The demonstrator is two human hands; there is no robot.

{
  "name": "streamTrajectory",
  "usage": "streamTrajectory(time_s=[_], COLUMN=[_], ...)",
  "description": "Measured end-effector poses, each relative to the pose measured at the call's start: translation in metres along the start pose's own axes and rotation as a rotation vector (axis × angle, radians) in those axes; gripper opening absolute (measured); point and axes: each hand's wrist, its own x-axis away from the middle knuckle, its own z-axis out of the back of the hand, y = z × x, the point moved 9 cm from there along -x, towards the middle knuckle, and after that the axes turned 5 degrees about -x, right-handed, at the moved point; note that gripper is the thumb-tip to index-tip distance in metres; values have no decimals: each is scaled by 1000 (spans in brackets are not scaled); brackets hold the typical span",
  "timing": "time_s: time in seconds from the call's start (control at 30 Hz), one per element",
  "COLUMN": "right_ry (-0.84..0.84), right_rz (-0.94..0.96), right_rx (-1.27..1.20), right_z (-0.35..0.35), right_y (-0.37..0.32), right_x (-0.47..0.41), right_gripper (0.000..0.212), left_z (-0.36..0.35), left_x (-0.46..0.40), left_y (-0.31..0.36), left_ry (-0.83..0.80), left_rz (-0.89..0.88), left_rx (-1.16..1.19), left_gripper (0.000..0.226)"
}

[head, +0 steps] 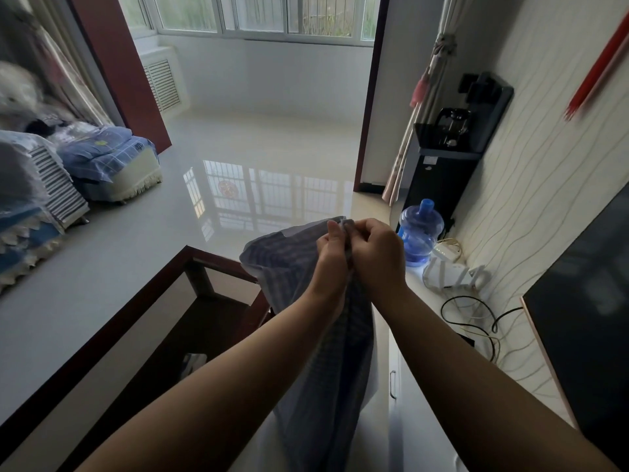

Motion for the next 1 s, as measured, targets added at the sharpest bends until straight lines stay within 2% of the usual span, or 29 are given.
streamTrajectory(time_s=[0.13,0.3,0.43,0.6,0.7,0.73,0.8,0.83,0.87,0.9,0.93,1.0], right_ry=[-86,-114,-129,179,232,221,199,199,203,208,212,218], right_rz=[-15,-48,-68,-59,-149,-188,-234,-244,-248,-252,-257,-260], right_rx=[-107,-247,-319,-251,-298,-326,-351,-345,-338,-340,-351,-375], right_z=[-5,-4,-9,1,11,12,18,24,31,39,47,63], right_y=[6,18,22,17,26,31,37,39,39,39,39,39], right_x=[-2,3,11,25,21,19,12,8,1,-6,-13,-29], right_gripper=[15,23,22,17,19,20,20,18,18,18,19,20], left_z=[-1,-4,-2,-14,-15,-10,13,28,41,53,66,98], left_x=[0,7,5,5,0,-3,-14,-19,-24,-32,-41,-48], left_y=[6,13,11,7,13,16,30,36,39,32,17,-13], left_ry=[-32,-172,-219,-281,-354,-348,-184,-87,-32,-56,-160,-397], left_rz=[-17,-44,-63,-86,-116,-168,-327,-411,-476,-492,-450,-369], left_rx=[27,42,55,-38,-150,-242,-543,-738,-986,-1281,-1570,-1955], left_gripper=[69,84,76,66,49,39,17,15,22,33,46,68])
